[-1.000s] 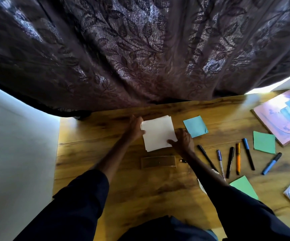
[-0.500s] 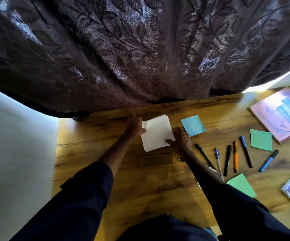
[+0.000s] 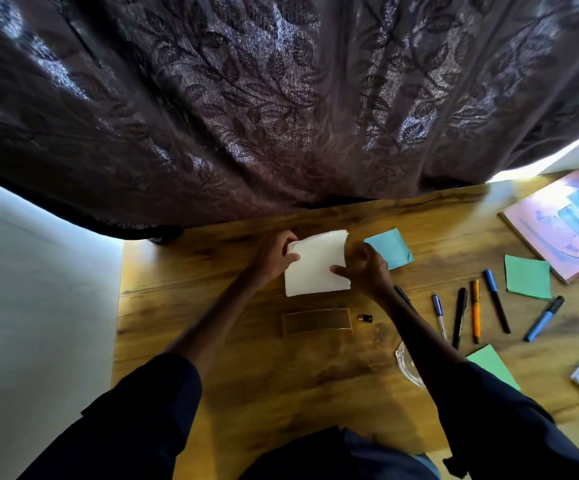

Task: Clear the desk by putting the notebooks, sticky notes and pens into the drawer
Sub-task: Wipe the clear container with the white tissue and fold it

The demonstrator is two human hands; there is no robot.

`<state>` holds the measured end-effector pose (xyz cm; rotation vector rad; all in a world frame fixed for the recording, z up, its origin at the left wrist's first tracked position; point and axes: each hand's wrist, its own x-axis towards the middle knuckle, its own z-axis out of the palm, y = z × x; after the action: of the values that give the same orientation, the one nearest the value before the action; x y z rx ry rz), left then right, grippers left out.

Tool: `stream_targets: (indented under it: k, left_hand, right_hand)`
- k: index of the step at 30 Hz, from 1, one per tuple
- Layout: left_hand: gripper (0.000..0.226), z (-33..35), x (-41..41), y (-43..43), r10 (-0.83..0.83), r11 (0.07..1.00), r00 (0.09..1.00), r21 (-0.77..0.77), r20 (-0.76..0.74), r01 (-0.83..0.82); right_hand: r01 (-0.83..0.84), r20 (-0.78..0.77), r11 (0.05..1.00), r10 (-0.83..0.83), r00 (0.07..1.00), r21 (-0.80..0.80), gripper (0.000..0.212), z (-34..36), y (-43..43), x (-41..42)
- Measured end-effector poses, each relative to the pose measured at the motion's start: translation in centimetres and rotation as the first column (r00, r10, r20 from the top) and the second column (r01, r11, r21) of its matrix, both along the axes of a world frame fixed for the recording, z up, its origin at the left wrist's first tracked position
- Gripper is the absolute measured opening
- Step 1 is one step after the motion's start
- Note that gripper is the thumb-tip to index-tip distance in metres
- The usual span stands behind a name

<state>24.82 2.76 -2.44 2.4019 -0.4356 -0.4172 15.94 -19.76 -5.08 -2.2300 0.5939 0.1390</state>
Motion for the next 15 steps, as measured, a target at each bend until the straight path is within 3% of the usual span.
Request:
stream_targets:
  k: [2, 4, 8, 11, 15]
  left_hand:
    - [0.031, 1.0, 0.1, 0.3, -0.065, 0.996, 0.998, -0.052, 0.023, 0.066]
    - [0.028, 1.8, 0.4, 0.6, -0.106, 0.989, 0.993, -0.100, 0.044, 0.110]
    - [0.028, 2.9, 0.8, 0.9, -0.087, 0.982, 0.996, -0.169, 0.026, 0.090]
    - [0.023, 3.3, 0.9, 1.0, -0.005, 0.963, 0.999, -0.269, 0.050, 0.018]
    - [0.023, 3.6, 0.8, 1.0, 0.011, 0.964, 0.993, -0.265, 0.118, 0.021]
  right_hand:
    - [-0.038, 0.031, 0.994, 0.035, 0.999, 0.104, 0.086, 0.4, -0.9, 0.4]
    - [-0.077, 0.064, 0.978, 0.065, 0.996, 0.194, 0.083, 0.7, -1.7, 0.7]
    - [-0.095, 0.132, 0.986, 0.077, 0.988, 0.140, 0.040, 1.5, -1.7, 0.7]
    - [-0.093, 0.159, 0.988, 0.073, 0.985, 0.122, 0.039, 1.9, -1.6, 0.4]
    - [-0.111, 0.154, 0.989, 0.095, 0.984, 0.100, 0.037, 2.2, -1.7, 0.1]
